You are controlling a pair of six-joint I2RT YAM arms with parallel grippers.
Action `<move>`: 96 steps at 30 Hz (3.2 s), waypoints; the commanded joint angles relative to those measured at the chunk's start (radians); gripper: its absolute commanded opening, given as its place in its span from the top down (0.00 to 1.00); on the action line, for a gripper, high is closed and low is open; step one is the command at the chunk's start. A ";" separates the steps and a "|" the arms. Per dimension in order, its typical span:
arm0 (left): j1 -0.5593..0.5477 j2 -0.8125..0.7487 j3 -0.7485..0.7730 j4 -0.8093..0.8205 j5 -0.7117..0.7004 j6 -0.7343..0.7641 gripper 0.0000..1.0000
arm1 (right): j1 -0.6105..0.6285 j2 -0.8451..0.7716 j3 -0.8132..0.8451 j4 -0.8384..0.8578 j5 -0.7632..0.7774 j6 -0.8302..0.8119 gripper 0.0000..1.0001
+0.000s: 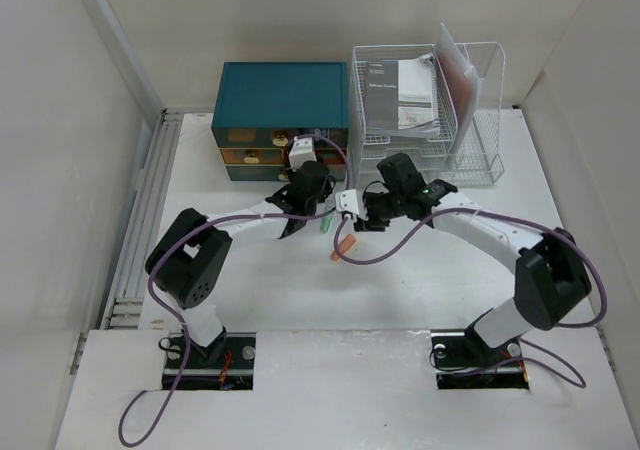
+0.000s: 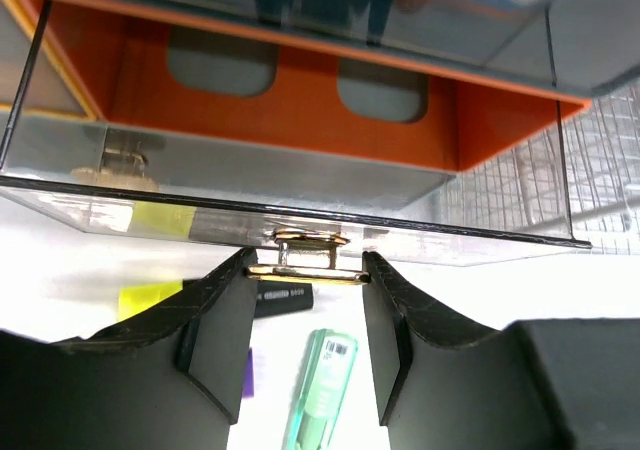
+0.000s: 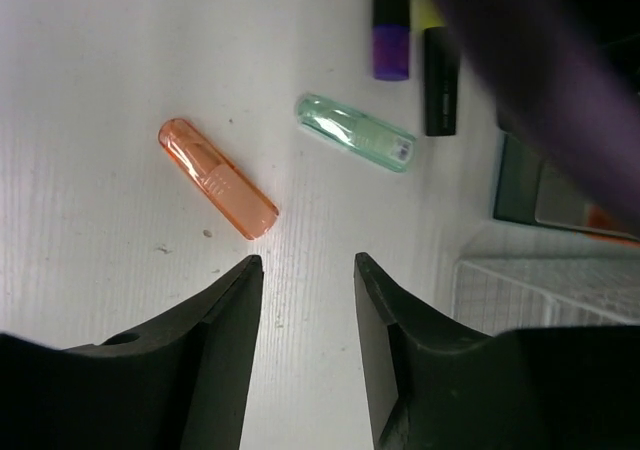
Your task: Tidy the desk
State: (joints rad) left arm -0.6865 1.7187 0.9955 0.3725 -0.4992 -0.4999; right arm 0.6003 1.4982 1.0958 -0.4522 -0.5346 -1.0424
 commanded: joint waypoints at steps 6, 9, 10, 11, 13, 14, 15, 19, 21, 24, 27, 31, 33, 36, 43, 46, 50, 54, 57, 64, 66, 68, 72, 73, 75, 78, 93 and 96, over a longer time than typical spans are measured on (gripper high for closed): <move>-0.002 -0.059 -0.093 -0.057 -0.078 -0.062 0.98 | 0.059 0.137 0.071 0.007 0.036 -0.226 0.50; -0.024 -0.059 -0.103 -0.047 -0.068 -0.062 0.98 | 0.059 0.181 0.096 0.007 0.059 -0.263 0.49; -0.024 -0.059 -0.103 -0.047 -0.068 -0.062 0.98 | 0.070 0.192 0.110 0.007 0.073 -0.263 0.49; -0.033 -0.059 -0.113 -0.047 -0.068 -0.071 0.98 | 0.070 0.213 0.110 0.007 0.082 -0.284 0.49; -0.033 -0.059 -0.123 -0.038 -0.059 -0.071 0.98 | 0.079 0.232 0.124 -0.003 0.096 -0.306 0.48; -0.033 -0.059 -0.123 -0.038 -0.059 -0.071 0.98 | 0.079 0.241 0.133 -0.017 0.096 -0.332 0.48; -0.042 -0.059 -0.123 -0.038 -0.059 -0.071 0.98 | 0.088 0.252 0.133 -0.034 0.105 -0.349 0.48; -0.042 -0.050 -0.123 -0.038 -0.050 -0.081 0.98 | 0.098 0.252 0.108 -0.069 0.094 -0.439 0.48; -0.042 -0.050 -0.123 -0.038 -0.050 -0.081 0.98 | 0.098 0.225 0.072 -0.056 0.094 -0.464 0.47; -0.042 -0.050 -0.113 -0.038 -0.050 -0.081 0.98 | 0.098 0.153 0.024 -0.046 0.067 -0.464 0.47; -0.042 -0.050 -0.103 -0.038 -0.041 -0.072 0.98 | 0.098 0.064 0.009 -0.046 0.012 -0.473 0.45; -0.042 -0.050 -0.103 -0.038 -0.041 -0.072 0.98 | 0.098 -0.025 -0.023 -0.095 -0.010 -0.473 0.44; -0.042 -0.050 -0.103 -0.038 -0.032 -0.072 0.99 | 0.098 -0.035 -0.034 -0.095 -0.010 -0.473 0.44; -0.042 -0.050 -0.103 -0.038 -0.032 -0.072 0.99 | 0.098 -0.007 -0.045 -0.085 0.018 -0.473 0.44; -0.051 -0.070 -0.112 -0.038 -0.032 -0.081 0.99 | 0.110 0.071 -0.077 -0.013 0.116 -0.521 0.44; -0.062 -0.070 -0.121 -0.038 -0.022 -0.081 1.00 | 0.121 0.071 -0.077 -0.013 0.125 -0.531 0.44; -0.071 -0.079 -0.133 -0.038 -0.022 -0.100 1.00 | 0.121 0.036 -0.106 -0.013 0.143 -0.541 0.44; -0.093 -0.090 -0.152 -0.038 -0.022 -0.120 1.00 | 0.121 -0.015 -0.117 -0.022 0.143 -0.541 0.44; -0.104 -0.100 -0.173 -0.038 -0.022 -0.129 1.00 | 0.121 -0.039 -0.126 -0.032 0.143 -0.541 0.44; -0.113 -0.111 -0.209 -0.038 -0.032 -0.147 0.78 | 0.112 -0.088 -0.136 -0.032 0.134 -0.507 0.44; -0.113 -0.111 -0.209 -0.038 -0.041 -0.147 0.50 | 0.112 -0.089 -0.136 -0.042 0.134 -0.498 0.44; -0.113 -0.111 -0.209 -0.049 -0.041 -0.138 0.26 | 0.112 -0.089 -0.136 -0.042 0.125 -0.489 0.44; -0.113 -0.131 -0.187 -0.067 -0.050 -0.129 0.18 | 0.112 -0.089 -0.146 -0.042 0.125 -0.489 0.44; -0.122 -0.155 -0.187 -0.067 -0.050 -0.120 0.15 | 0.112 -0.098 -0.155 -0.042 0.125 -0.489 0.44; -0.122 -0.177 -0.187 -0.079 -0.050 -0.120 0.14 | 0.112 -0.107 -0.155 -0.042 0.125 -0.479 0.44; -0.146 -0.234 -0.187 -0.115 -0.059 -0.130 0.12 | 0.092 -0.116 -0.155 -0.063 0.107 -0.479 0.44; -0.156 -0.973 -0.118 -0.619 -0.143 -0.160 0.10 | 0.058 -0.021 -0.047 -0.031 -0.001 -0.118 0.57; -0.146 -1.138 -0.074 -0.642 -0.162 -0.020 0.14 | 0.088 0.046 0.034 0.006 0.018 0.016 0.71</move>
State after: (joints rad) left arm -0.8417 0.6922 0.8597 -0.1883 -0.6113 -0.6506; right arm 0.6571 1.5074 1.0344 -0.5072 -0.4747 -1.2087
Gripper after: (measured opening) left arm 0.877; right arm 0.315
